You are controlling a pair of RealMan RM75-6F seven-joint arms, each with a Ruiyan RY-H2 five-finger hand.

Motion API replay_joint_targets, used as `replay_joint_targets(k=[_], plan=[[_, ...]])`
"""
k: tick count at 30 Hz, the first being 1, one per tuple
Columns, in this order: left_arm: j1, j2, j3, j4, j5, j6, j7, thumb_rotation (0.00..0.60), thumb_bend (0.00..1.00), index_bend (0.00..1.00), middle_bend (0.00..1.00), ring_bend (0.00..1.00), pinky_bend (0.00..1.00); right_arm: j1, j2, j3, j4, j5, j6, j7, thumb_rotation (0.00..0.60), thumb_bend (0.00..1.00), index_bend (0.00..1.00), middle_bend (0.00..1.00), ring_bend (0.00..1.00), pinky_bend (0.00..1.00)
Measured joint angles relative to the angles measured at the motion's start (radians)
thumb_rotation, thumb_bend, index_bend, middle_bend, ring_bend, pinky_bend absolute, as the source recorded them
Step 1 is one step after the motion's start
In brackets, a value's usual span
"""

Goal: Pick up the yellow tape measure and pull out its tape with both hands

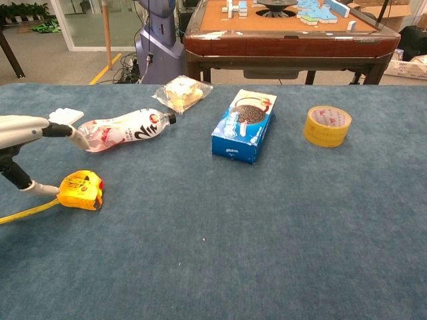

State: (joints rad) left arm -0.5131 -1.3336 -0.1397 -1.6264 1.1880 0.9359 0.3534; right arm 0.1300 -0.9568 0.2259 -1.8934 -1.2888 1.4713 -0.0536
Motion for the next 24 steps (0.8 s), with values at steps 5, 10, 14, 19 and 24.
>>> replay_joint_targets(k=[5, 10, 14, 19, 24], plan=[[-0.035, -0.030, 0.003, 0.022, -0.114, -0.025, 0.088, 0.600, 0.19, 0.18, 0.15, 0.10, 0.02, -0.005, -0.001, -0.006, 0.008, 0.002, 0.001, 0.009, 0.600, 0.26, 0.25, 0.24, 0.14, 0.16], [-0.065, -0.057, 0.009, 0.040, -0.198, -0.038, 0.129, 0.600, 0.19, 0.18, 0.15, 0.10, 0.02, -0.009, -0.003, -0.011, 0.016, 0.005, 0.001, 0.015, 0.600, 0.26, 0.25, 0.24, 0.14, 0.16], [-0.087, -0.077, 0.019, 0.052, -0.234, -0.040, 0.148, 0.600, 0.19, 0.18, 0.15, 0.10, 0.02, -0.013, -0.004, -0.015, 0.020, 0.008, 0.003, 0.020, 0.600, 0.26, 0.25, 0.24, 0.14, 0.16], [-0.101, -0.097, 0.025, 0.070, -0.247, -0.036, 0.148, 0.600, 0.19, 0.21, 0.18, 0.10, 0.02, -0.017, -0.004, -0.018, 0.023, 0.009, 0.004, 0.023, 0.600, 0.26, 0.25, 0.24, 0.14, 0.16], [-0.109, -0.109, 0.035, 0.089, -0.250, -0.028, 0.141, 0.600, 0.19, 0.24, 0.21, 0.11, 0.02, -0.018, -0.003, -0.018, 0.023, 0.010, 0.006, 0.023, 0.600, 0.26, 0.25, 0.24, 0.14, 0.16]])
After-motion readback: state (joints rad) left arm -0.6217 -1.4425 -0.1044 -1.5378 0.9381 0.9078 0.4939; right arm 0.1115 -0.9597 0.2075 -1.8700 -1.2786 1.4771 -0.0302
